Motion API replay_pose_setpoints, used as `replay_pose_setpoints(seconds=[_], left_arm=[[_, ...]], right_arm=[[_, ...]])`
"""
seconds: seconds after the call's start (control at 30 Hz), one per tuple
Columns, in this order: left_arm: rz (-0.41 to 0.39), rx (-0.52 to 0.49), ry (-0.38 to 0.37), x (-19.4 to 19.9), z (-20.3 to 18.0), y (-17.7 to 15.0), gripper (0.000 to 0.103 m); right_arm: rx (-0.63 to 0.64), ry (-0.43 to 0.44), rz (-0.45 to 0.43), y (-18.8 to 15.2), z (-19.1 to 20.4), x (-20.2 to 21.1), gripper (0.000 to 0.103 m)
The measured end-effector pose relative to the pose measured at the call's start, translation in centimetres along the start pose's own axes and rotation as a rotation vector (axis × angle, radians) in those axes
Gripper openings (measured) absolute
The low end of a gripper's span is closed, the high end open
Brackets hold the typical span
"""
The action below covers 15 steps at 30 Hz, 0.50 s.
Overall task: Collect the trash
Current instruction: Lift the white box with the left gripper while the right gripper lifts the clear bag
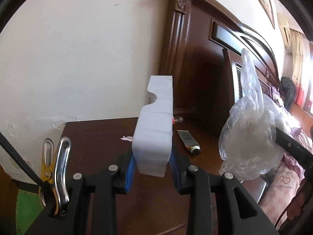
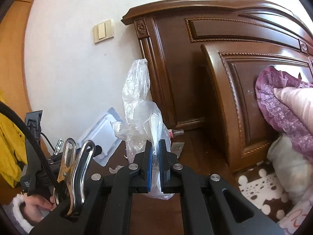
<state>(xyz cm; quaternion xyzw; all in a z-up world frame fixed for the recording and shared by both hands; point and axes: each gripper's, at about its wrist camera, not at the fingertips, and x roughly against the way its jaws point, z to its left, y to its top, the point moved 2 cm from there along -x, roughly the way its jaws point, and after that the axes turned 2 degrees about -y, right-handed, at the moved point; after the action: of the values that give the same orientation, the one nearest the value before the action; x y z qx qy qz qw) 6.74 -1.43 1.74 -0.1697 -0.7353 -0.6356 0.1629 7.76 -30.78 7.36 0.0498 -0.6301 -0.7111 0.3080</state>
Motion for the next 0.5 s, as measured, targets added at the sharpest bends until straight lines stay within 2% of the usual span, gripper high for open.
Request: replay_pose_setpoints(seconds=[0.3,0.43,0.5], left_arm=[[0.008,-0.016,-0.025,1.0,-0.7,-0.3,0.028],[-0.019,-0.052,-0.006,1.5,-1.0,-0.3,0.026],[-0.003,-0.037,-0.016,1.3,-0.7,-0.5,0.026]], right_arm=[[-0.022,0.013,-0.013,-1.1,-0.3,2.5,0.006],[-0.014,0.011,-0.014,-1.2,-0.1,3.1,0.006],[-0.016,0.007,-0.006,-1.5,-0.2,3.1,0.006]])
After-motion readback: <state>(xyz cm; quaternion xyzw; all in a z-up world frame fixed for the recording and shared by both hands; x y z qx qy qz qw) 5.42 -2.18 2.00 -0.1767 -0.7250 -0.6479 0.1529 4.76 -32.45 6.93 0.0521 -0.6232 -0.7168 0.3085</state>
